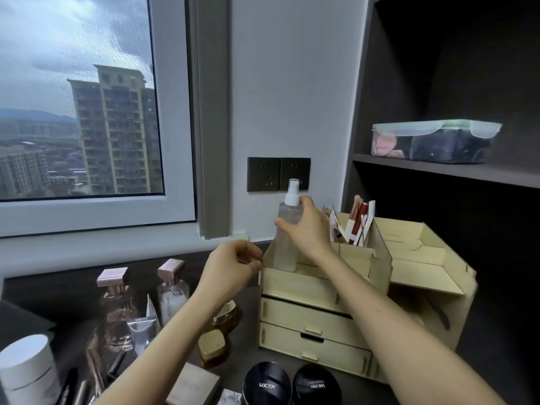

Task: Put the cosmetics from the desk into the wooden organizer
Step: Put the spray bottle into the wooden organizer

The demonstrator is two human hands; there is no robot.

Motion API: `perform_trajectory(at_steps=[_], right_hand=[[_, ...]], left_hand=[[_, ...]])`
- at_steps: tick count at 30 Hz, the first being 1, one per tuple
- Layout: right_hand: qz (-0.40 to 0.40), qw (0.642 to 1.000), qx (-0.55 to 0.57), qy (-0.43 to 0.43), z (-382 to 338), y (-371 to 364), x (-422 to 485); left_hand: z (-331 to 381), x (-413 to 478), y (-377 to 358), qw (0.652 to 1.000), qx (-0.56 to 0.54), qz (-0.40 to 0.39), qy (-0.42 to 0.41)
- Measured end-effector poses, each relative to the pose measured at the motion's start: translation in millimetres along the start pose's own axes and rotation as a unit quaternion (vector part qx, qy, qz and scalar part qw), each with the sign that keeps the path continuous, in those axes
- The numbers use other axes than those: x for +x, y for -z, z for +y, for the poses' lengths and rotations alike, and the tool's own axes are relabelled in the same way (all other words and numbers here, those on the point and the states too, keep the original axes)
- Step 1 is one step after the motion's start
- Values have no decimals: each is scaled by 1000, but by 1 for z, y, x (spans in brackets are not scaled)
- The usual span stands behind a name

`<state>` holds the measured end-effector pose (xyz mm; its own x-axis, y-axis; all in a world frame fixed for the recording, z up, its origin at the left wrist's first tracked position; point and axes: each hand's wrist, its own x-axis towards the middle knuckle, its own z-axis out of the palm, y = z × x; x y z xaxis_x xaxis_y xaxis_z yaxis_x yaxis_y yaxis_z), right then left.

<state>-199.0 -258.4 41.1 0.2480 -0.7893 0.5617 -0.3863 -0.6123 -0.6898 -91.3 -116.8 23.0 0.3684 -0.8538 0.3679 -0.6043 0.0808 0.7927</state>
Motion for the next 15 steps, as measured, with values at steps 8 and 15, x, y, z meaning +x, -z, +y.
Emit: perform_trajectory(at_steps=[8,15], right_hand=[[22,998,-50,-17,12,-16,4],[-12,995,-98,-32,0,2,-10]], left_hand=[[-15,6,3,1000,8,3,9],[-9,-7,25,999,5,19,25]])
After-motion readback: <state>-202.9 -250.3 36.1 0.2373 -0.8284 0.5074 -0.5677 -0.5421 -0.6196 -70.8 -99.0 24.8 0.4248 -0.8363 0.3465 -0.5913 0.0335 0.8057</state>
